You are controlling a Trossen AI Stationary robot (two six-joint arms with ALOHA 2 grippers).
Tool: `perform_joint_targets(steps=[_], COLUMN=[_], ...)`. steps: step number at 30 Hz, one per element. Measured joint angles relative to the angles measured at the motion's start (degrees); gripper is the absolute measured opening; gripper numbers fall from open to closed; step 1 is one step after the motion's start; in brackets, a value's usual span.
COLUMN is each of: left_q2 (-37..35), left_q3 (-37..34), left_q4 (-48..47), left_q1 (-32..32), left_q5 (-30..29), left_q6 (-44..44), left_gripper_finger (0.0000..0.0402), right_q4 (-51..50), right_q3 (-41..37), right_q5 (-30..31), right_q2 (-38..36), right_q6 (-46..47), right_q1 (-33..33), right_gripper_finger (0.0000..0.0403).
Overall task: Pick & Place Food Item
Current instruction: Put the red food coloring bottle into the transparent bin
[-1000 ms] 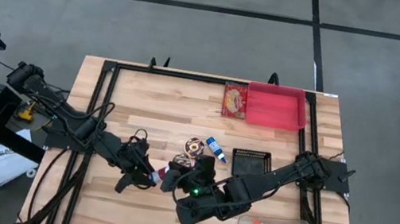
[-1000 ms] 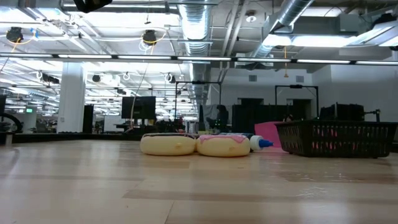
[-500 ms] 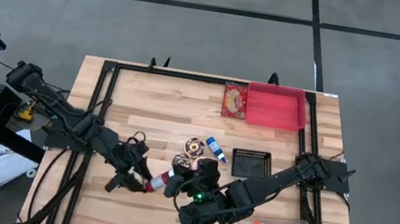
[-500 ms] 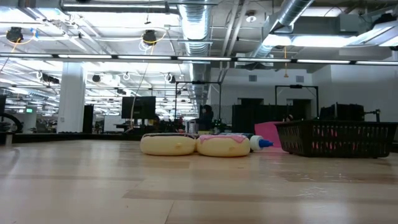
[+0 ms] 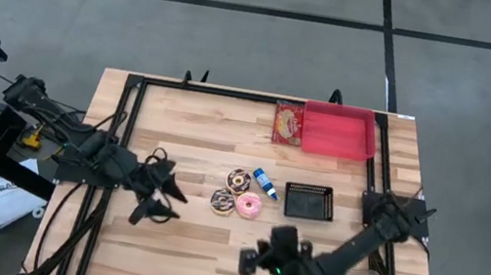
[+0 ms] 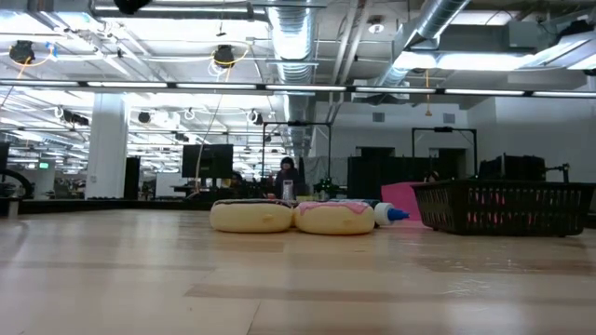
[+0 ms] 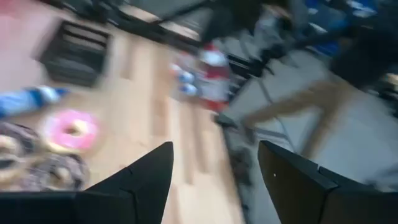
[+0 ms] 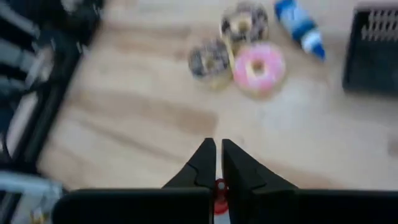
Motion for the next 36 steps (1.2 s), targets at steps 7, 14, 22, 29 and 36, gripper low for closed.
perform_joint_targets(steps=[7, 14, 22, 29, 36], left_q2=[3.9, 7.8, 11.2, 15.7, 16.9], left_q3=[0.0, 0.0, 0.0, 0.0, 0.0], left_q4=[1.5, 4.5, 14.0, 27.1, 29.5], left_q1=[9.6, 18.2, 23.8, 22.6, 21.3], left_q5=[-3.0, -2.1, -0.6, -2.4, -6.8], left_q6=[1.8, 2.0, -1.6, -5.7, -7.2], left_gripper_finger=[0.0232, 0.0232, 0.0232, 0.0225, 0.0199], right_q4=[0.1, 0.1, 0.2, 0.1, 3.9], right_q3=[1.5, 4.3, -3.0, -26.7, -43.7], right_q5=[-5.5, -13.5, -19.8, -16.9, -15.6], right_q2=[0.0, -0.4, -6.2, -21.2, -29.6], right_q6=[8.4, 5.2, -2.3, -2.0, -1.5], right_q1=[9.7, 15.6, 19.6, 25.0, 32.4], right_gripper_finger=[0.0001, 0.0001, 0.0001, 0.0001, 0.0001])
